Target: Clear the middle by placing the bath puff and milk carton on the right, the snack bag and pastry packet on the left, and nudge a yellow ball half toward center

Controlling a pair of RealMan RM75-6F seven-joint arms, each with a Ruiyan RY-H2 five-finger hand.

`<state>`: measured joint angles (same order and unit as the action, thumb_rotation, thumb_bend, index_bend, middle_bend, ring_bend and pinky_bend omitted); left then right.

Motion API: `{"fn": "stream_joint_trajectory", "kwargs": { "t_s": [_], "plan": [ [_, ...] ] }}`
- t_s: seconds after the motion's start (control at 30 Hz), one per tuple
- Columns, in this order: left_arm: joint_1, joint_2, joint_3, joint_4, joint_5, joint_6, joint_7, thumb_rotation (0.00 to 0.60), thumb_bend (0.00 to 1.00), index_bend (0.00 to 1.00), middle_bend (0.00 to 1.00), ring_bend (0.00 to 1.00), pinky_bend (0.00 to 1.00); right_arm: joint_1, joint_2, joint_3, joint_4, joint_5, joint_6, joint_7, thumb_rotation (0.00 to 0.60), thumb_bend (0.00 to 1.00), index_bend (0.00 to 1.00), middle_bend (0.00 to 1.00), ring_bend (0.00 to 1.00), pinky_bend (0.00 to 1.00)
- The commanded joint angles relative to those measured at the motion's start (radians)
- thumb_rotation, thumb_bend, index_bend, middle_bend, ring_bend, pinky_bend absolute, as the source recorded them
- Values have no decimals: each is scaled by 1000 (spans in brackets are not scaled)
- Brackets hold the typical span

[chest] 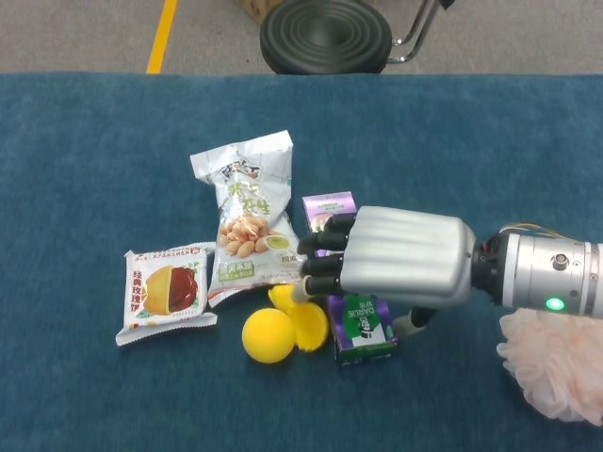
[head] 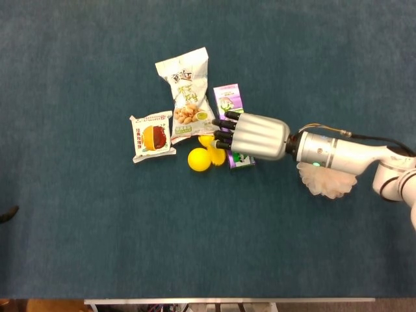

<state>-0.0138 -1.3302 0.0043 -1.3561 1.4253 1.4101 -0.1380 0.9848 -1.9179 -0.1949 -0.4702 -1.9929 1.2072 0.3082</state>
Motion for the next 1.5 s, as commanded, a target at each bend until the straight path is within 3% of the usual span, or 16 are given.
{"fn": "stream_joint_trajectory", "kwargs": {
  "t_s": [0.03,0.57,0.8,0.93,1.3,1.5],
  "plan": [
    [1,0,0,0,2,2,-1,600,6,84,2,11,305,-4,-3,-7,6,6,2,2,600,0,290,375,218,324],
    [-1,0,-2,-9,4,-3,15,600,6,84,3,11,305,-39,13,-30,-6,47,9,-12,600,0,443,604,443,492],
    [-2,3,-3,-15,7,-2,21,600,6,84,3,11,305,-72,63,-43,-75,60,27,-24,600,0,460,634,473,523],
    [-5,3,-3,-20,9,-4,30,600,6,84,3,11,305,-103,141,-67,-188,57,43,-66,600,0,460,634,473,523],
    [-21,0,-7,-46,22,-8,65,600,6,84,2,11,305,-173,413,-105,-620,93,-1,-276,600,0,460,634,474,523],
    [-27,-2,-8,-53,24,-11,77,600,6,84,2,11,305,-205,503,-112,-762,119,-42,-364,600,0,460,634,474,524]
  ]
}}
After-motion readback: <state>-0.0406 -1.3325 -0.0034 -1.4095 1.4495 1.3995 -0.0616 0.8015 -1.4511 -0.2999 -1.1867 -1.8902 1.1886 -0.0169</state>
